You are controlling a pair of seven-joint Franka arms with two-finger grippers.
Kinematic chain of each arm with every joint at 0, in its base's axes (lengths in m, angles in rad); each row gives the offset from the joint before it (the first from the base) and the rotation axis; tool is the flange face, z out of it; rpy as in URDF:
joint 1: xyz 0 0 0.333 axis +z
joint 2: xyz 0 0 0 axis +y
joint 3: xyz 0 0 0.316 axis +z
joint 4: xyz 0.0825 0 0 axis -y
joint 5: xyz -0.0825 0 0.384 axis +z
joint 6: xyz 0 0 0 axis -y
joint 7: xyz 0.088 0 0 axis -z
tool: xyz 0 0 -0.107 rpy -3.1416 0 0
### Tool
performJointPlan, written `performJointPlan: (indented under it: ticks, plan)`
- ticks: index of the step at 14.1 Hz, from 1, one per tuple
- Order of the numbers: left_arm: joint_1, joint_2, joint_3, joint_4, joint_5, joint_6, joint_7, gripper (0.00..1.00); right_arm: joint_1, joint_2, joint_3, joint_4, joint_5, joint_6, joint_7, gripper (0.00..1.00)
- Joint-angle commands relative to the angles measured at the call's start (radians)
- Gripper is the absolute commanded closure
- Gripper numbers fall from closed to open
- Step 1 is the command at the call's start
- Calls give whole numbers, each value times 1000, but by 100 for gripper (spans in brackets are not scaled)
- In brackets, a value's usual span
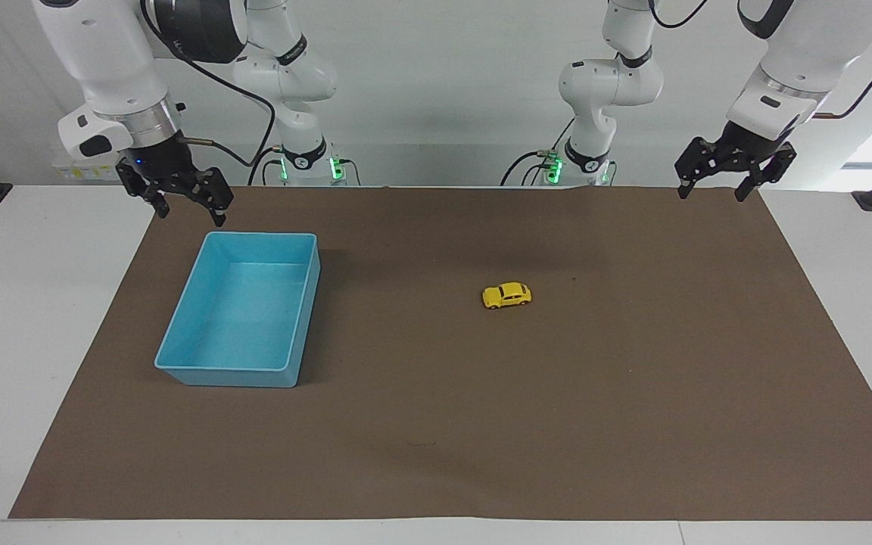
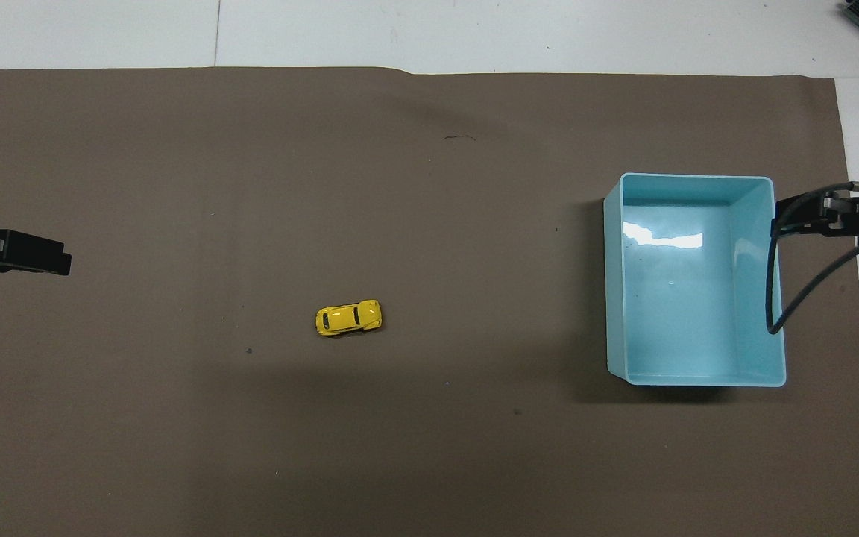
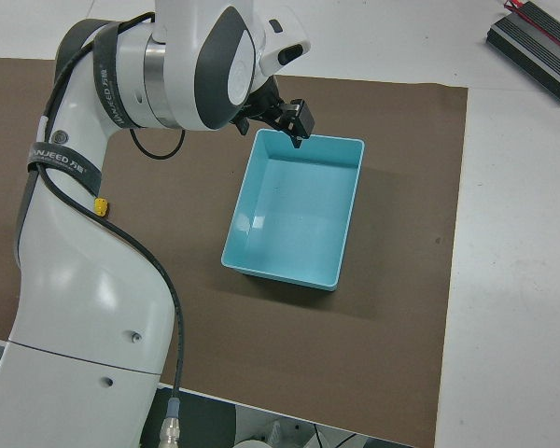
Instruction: Wind up and store yellow beetle car
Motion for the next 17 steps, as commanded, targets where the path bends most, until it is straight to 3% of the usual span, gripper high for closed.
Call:
performJointPlan:
  ticks: [1, 11, 17]
  plan:
    - [-5, -15, 5, -33, -10, 27, -8, 0, -5, -23, 3, -27, 4, 20, -21, 0]
    - [-37, 3, -7, -115, -10, 60, -492, 0, -5, -23, 3, -27, 4, 20, -21, 0]
    - [-102, 0, -8, -207, -13, 158, -1046, 0, -5, -23, 3, -27, 4, 20, -21, 0]
